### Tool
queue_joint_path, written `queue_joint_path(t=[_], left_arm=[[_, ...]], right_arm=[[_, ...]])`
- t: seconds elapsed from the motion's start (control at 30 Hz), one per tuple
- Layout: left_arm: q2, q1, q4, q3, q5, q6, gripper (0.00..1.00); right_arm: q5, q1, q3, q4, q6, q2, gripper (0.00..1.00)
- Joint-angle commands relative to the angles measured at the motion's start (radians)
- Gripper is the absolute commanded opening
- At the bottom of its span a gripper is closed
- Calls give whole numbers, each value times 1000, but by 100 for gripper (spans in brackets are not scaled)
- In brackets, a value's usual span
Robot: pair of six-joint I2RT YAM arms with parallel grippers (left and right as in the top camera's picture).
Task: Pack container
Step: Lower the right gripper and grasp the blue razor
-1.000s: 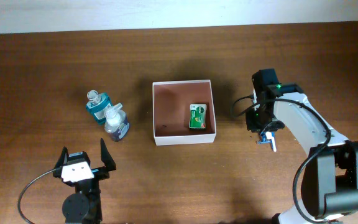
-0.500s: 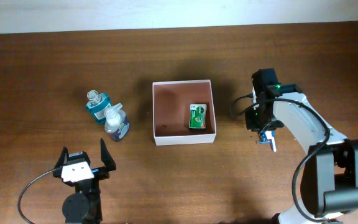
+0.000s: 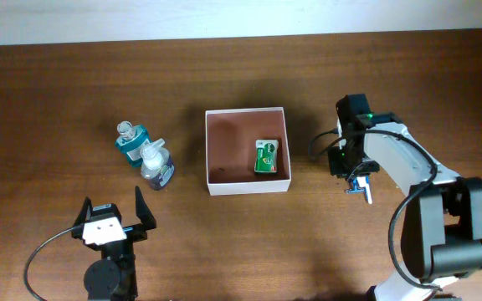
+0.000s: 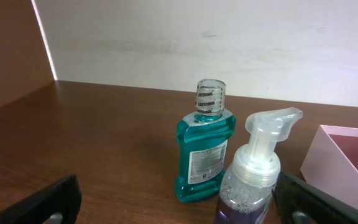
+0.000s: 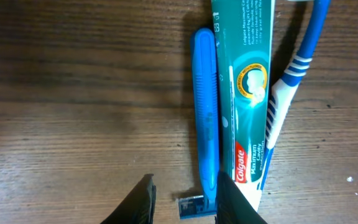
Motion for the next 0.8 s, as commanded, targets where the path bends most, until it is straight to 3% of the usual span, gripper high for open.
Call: queue_joint_path(t=[0.0, 0.77], left_arm=[[-6, 5, 3, -9, 11, 16, 99], [-6, 5, 3, -9, 11, 16, 99]], right_arm=[[20, -5, -5, 7, -7, 33, 26], [36, -6, -117, 137, -6, 42, 25]])
